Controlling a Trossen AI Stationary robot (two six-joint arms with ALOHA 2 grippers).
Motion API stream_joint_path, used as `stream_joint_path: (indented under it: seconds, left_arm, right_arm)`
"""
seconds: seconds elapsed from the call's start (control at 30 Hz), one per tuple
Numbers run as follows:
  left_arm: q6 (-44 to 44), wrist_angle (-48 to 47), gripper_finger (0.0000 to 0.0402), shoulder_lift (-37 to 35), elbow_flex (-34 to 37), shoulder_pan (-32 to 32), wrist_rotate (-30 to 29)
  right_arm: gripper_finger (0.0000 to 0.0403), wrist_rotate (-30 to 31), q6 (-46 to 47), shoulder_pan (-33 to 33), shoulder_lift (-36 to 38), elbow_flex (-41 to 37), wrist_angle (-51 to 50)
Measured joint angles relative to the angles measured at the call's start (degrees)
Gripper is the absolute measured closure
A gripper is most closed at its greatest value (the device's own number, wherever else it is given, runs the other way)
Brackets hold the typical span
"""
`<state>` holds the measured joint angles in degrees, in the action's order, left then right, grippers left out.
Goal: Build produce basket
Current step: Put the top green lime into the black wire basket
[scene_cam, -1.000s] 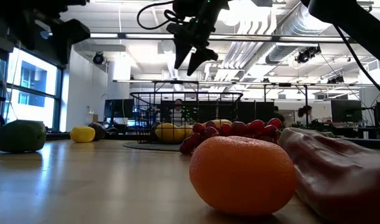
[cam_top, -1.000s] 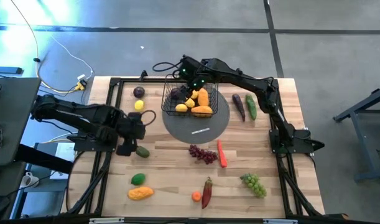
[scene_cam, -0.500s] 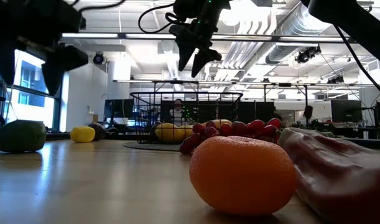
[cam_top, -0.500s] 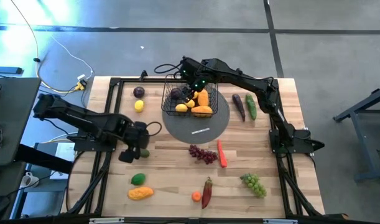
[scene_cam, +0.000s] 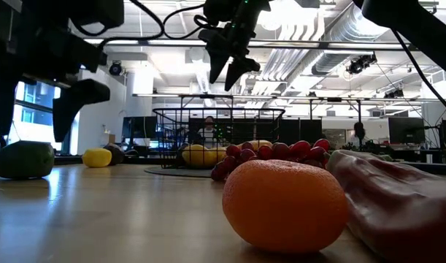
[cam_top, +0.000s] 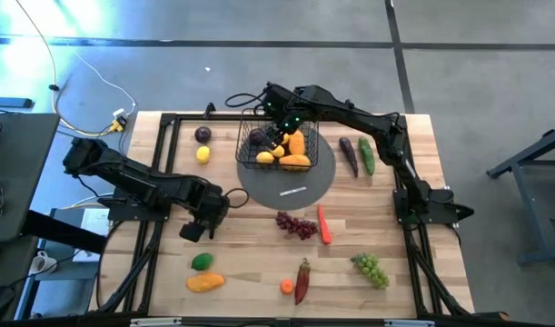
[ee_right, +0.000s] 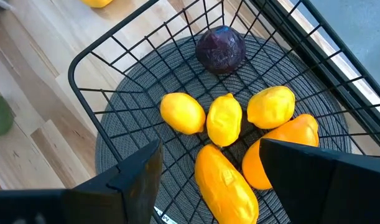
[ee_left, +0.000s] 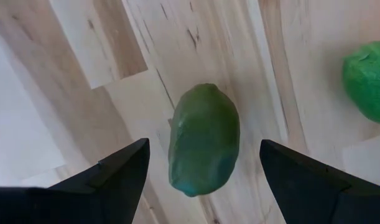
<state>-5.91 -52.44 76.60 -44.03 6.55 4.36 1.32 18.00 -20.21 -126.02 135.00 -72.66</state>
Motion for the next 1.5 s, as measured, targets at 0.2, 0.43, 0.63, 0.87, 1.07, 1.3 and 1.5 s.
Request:
stream_joint_path:
  seconds: [0.2, 0.43, 0.63, 0.87, 1.07, 1.3, 1.5]
  left_arm:
    - [-0.4, 0.4, 0.0106, 3.9, 0.0, 0.0, 0.2]
    - [-1.3, 2.4, 0.0106, 8.4, 0.0, 0.0, 0.3]
    - [-1.3, 3.0, 0.0141, 10.1, 0.0, 0.0, 0.1]
    - [-1.0, 3.0, 0.0228, 10.0, 0.0, -0.1, 0.1]
    - [0.7, 3.0, 0.0241, 10.0, 0.0, -1.2, 0.5]
    - [0.8, 3.5, 0.0233, 10.0, -0.1, -3.7, 0.6]
    - [0.0, 5.1, 0.0232, 9.4, -0.4, -6.0, 0.5]
  right_arm:
    - [0.0153, 0.0, -0.4, 0.0, 0.0, 0.0, 0.0]
    - [0.0153, 0.0, -0.5, 0.0, 0.0, 0.0, -0.4]
    - [0.0153, 0.0, -0.5, 0.0, 0.3, 0.0, -1.6]
    - [0.0153, 0.3, -1.5, 0.0, 2.0, 0.0, -2.6]
    - [0.0153, 1.7, -2.0, 0.2, 5.5, 0.0, -3.0]
    - [0.0153, 2.2, -3.5, 0.2, 9.1, 0.0, -3.6]
    - [0.0153, 5.6, -5.5, 0.2, 12.1, 0.0, -6.1]
